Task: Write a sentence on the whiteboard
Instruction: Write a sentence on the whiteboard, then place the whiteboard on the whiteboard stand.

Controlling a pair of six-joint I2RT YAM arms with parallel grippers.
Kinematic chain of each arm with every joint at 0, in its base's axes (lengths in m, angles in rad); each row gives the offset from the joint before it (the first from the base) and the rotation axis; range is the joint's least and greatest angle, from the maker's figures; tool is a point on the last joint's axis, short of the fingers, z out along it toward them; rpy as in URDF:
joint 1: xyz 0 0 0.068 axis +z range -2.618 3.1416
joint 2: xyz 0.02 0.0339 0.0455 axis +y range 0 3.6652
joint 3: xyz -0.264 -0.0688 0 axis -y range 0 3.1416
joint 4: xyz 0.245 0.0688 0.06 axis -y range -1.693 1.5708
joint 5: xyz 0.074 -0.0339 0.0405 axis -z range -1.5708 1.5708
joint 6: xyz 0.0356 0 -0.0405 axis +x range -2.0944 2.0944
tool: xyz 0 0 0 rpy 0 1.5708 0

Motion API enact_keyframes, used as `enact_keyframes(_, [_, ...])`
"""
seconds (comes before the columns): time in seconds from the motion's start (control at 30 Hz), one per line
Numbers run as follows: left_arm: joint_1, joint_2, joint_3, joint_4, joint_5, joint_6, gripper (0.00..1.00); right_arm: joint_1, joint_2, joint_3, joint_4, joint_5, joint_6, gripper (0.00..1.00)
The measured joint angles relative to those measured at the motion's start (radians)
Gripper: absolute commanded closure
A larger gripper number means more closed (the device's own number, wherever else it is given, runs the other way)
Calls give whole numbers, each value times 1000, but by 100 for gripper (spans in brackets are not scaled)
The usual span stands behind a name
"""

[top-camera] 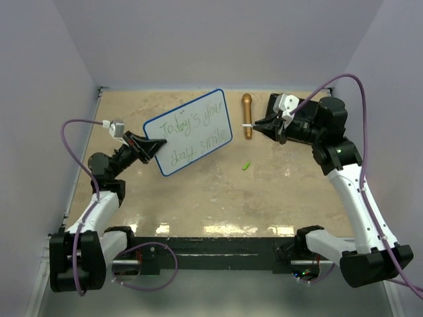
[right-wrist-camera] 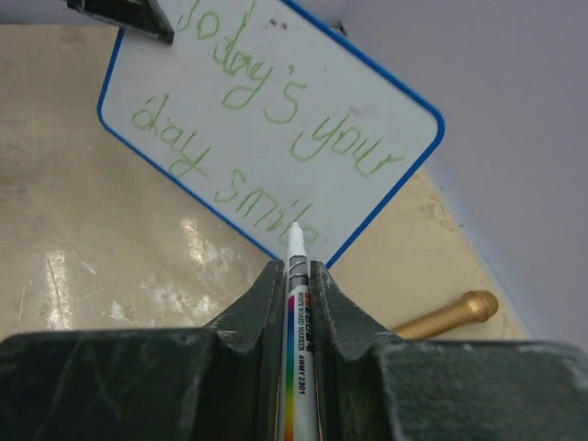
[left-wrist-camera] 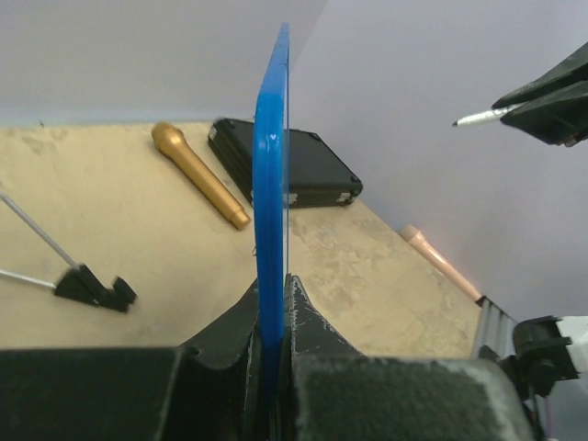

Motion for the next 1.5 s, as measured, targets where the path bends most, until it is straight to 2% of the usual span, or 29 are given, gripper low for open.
enact_keyframes(0.17, [77, 3, 135, -75, 50, 123, 100, -33, -6, -82, 22, -56, 14, 100])
enact_keyframes(0.4, [192, 134, 203, -1, 138, 166, 100, -34, -29, -146, 50, -90, 25, 100])
enact_keyframes(0.7, [259, 379, 215, 193, 241, 94, 100, -34, -27, -174, 89, -106, 37, 100])
enact_keyframes(1.07, [302, 665, 262, 255, 254, -31, 100, -34, -19, -180, 93, -106, 40, 100])
enact_keyframes(1.3, [304, 702, 262, 262, 244, -39, 100, -34, 18, -180, 92, -105, 40, 100])
enact_keyframes(1.5, [314, 733, 287, 269, 217, -132, 100, -34, 30, -182, 92, -106, 39, 100])
